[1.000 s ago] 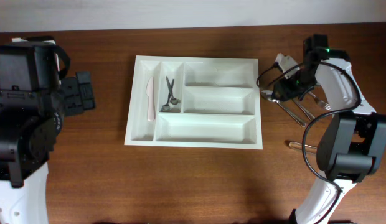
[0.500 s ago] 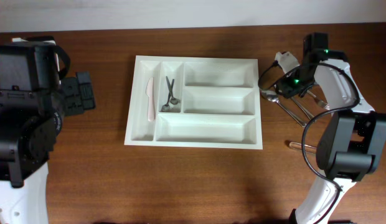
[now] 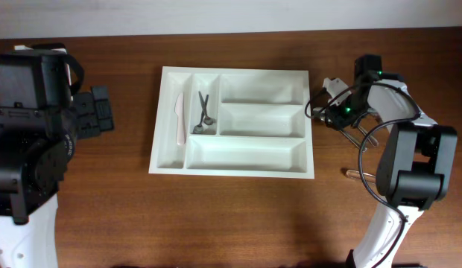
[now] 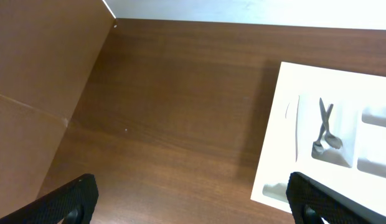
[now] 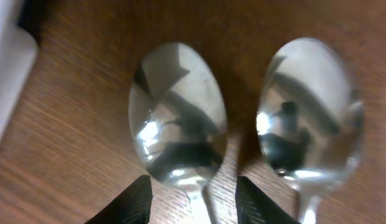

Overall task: Pack container
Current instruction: 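Carry the spoon into the tray's middle compartment and release it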

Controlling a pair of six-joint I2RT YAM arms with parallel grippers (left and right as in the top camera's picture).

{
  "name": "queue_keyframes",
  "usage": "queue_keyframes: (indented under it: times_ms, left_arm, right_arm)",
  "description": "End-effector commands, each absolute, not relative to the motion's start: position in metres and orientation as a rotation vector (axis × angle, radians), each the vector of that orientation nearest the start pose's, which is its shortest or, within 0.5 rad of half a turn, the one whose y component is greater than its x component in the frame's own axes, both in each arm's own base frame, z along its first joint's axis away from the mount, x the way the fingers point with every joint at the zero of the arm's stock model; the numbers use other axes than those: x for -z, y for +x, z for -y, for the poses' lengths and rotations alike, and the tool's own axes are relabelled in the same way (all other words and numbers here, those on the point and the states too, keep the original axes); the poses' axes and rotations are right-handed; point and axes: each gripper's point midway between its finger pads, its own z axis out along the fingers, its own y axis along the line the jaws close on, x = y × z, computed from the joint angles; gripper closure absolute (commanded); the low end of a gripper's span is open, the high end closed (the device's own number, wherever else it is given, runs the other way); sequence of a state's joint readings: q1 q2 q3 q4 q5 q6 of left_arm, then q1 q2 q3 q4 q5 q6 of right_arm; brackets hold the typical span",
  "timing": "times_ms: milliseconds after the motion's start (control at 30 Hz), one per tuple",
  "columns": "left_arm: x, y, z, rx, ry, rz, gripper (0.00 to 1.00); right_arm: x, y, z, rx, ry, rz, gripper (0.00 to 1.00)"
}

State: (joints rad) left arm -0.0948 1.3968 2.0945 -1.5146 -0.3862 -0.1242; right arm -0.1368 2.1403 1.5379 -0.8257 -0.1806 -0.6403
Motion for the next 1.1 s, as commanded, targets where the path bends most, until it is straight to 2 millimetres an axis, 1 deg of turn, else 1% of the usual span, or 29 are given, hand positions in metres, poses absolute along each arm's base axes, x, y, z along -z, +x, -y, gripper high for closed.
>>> queue_keyframes:
  times_ms: [0,67,100,167,200,233,267,367,433,500,567,600,633,667,700,733,800,833,867,900,1000,1033,1067]
  left_arm:
    - [-0.411,0.286,-0.041,-0.369,-0.223,-2.313,0.01]
    - [-0.411,0.286,-0.041,-0.369,-0.223,-2.313,0.01]
    - [-0.411,0.286,-0.041,-0.369,-0.223,-2.313,0.01]
    - [-0.411,0.286,-0.041,-0.369,-0.223,-2.313,0.01]
    - [-0.411,0.286,-0.041,-0.369,-0.223,-2.313,0.01]
    - [-0.411,0.286,-0.041,-0.369,-0.223,-2.313,0.01]
    - [-0.411,0.286,-0.041,-0.369,-0.223,-2.313,0.01]
    - [-0.411,0.286,-0.041,-0.369,-0.223,-2.313,0.01]
    - [-0.411,0.286,-0.041,-0.369,-0.223,-2.313,0.01]
    - [-0.411,0.286,-0.041,-0.369,-0.223,-2.313,0.01]
    - [-0.411,0.286,-0.041,-0.369,-0.223,-2.313,0.01]
    - [-0.411,0.286,-0.041,-0.369,-0.223,-2.313,0.01]
    - [-0.411,0.286,-0.041,-0.369,-0.223,-2.313,0.01]
    - [-0.411,0.286,-0.041,-0.369,-0.223,-2.313,0.01]
    - [-0.411,0.286,-0.041,-0.369,-0.223,-2.312,0.01]
    - [-0.411,0.286,-0.041,-0.369,-0.223,-2.313,0.01]
    - [-0.411,0.286,-0.041,-0.369,-0.223,-2.313,0.01]
    - [-0.411,0.286,-0.041,-0.369,-0.223,-2.313,0.01]
    - [-0.411,0.286,-0.041,-0.369,-0.223,-2.313,0.01]
    - [-0.411,0.286,-0.041,-0.369,-0.223,-2.313,0.01]
    - [-0.411,0.286,-0.041,-0.369,-0.223,-2.313,0.01]
    - [-0.411,0.286,-0.041,-0.369,-0.223,-2.313,0.01]
    - [-0.411,0.286,-0.041,-0.369,-0.223,-2.313,0.01]
  right_arm:
    - [0.016,0.418,0.026,-0.178,-0.777,-2.873,0.56]
    - [0.022,0.414,0.025,-0.181,-0.776,-2.876,0.57]
    - [0.023,0.414,0.025,-0.182,-0.777,-2.876,0.58]
    - [0.022,0.414,0.025,-0.182,-0.771,-2.877,0.74]
    - [0.021,0.415,0.025,-0.180,-0.763,-2.876,0.88]
    - [0.018,0.418,0.025,-0.178,-0.732,-2.878,0.95]
    - [0.015,0.421,0.026,-0.176,-0.714,-2.878,0.96]
    - [0.005,0.427,0.026,-0.174,-0.695,-2.876,0.96]
    - [-0.006,0.433,0.026,-0.171,-0.692,-2.869,0.96]
    - [-0.021,0.441,0.026,-0.172,-0.684,-2.858,0.96]
    - [-0.042,0.450,0.027,-0.169,-0.682,-2.839,0.96]
    - [-0.056,0.455,0.027,-0.162,-0.674,-2.828,0.96]
    - [-0.065,0.459,0.028,-0.158,-0.657,-2.823,0.96]
    - [-0.081,0.464,0.027,-0.162,-0.648,-2.807,0.96]
    - [-0.091,0.467,0.025,-0.175,-0.649,-2.793,0.96]
    - [-0.110,0.471,0.020,-0.207,-0.652,-2.763,0.96]
    - [-0.129,0.475,0.013,-0.222,-0.667,-2.734,0.96]
    - [-0.134,0.475,0.010,-0.221,-0.676,-2.729,0.96]
    - [-0.141,0.474,0.000,-0.222,-0.739,-2.714,0.96]
    - [-0.143,0.472,-0.008,-0.230,-0.793,-2.701,0.96]
    - [-0.146,0.460,-0.057,-0.334,-1.062,-2.604,0.96]
    - [-0.147,0.458,-0.066,-0.355,-1.111,-2.580,0.96]
    - [-0.148,0.454,-0.080,-0.384,-1.178,-2.542,0.96]
